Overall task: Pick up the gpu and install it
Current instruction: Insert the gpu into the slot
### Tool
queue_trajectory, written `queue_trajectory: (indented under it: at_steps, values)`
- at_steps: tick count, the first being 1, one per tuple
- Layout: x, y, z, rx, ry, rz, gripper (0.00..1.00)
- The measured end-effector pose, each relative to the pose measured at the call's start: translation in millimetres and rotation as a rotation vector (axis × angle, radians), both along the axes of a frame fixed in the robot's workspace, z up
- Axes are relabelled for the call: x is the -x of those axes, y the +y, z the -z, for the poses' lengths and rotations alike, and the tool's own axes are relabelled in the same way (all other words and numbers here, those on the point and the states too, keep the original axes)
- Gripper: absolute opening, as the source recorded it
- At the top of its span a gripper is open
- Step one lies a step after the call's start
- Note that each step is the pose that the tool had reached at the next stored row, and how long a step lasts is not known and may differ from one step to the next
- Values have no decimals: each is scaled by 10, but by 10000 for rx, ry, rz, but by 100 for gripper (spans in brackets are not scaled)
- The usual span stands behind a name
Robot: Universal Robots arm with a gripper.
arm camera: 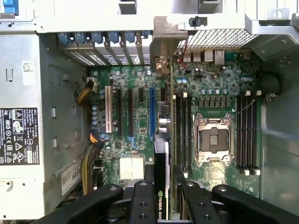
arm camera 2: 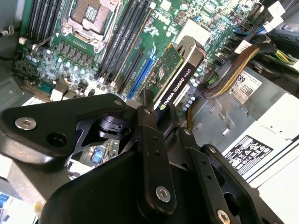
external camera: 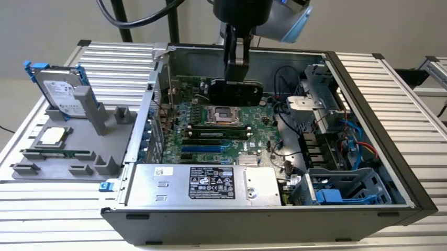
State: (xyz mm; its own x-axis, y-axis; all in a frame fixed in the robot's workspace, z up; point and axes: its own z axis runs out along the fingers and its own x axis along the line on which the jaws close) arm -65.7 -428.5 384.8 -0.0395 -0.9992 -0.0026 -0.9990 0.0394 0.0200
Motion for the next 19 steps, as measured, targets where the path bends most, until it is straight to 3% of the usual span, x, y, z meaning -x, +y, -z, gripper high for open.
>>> queue_trajectory:
  at_steps: [19]
  values:
    - [-8, 0, 101, 5, -3, -2, 0]
